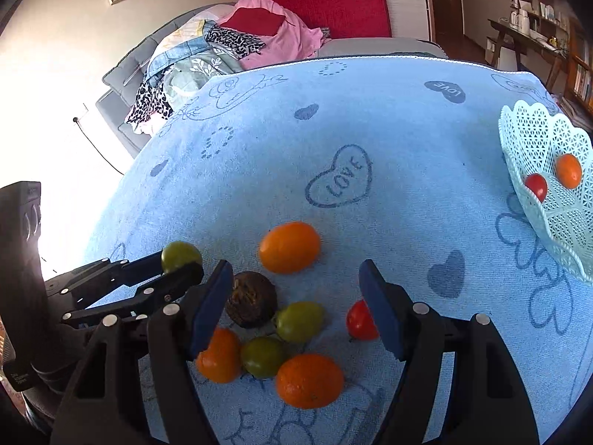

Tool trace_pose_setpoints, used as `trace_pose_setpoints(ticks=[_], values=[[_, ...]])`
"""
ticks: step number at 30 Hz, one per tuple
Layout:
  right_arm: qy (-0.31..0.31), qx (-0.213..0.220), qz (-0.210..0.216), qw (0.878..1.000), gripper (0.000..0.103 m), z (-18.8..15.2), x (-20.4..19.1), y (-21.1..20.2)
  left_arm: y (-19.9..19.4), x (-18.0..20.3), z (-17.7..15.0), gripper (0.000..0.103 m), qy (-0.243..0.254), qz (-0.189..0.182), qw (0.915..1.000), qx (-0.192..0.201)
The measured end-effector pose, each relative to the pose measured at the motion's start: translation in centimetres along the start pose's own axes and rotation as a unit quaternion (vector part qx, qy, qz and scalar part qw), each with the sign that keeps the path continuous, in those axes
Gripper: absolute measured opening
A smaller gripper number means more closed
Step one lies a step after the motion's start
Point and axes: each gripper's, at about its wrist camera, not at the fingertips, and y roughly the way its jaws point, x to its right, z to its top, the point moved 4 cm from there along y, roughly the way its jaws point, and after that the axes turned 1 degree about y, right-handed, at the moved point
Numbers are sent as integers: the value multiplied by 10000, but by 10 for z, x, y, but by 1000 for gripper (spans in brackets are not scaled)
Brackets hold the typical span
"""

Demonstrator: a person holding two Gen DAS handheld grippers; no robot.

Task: Organize fruits
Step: 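Grasp the green tomato with the left tool while the right tool grasps an orange, then carry both fruits to the basket and release them inside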

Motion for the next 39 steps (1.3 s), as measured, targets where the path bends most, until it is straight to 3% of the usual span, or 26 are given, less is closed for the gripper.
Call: trace_pose_setpoints(ticks=[6, 14, 22, 39], values=[[-171, -215, -30, 9996, 69, 8, -7, 24, -6, -9, 1, 38, -100, 120, 9999, 60], [-303, -345, -143, 9988, 45, 7, -8, 38, -7, -15, 2, 38, -190, 188, 9996, 85], [-157, -166, -81, 9997, 45, 7, -2, 26, -11, -6, 5, 38, -120, 163, 9997, 134], [426, 800, -355, 9953, 45, 14, 50, -57, -19, 37, 25, 38, 352, 273, 9984, 352]])
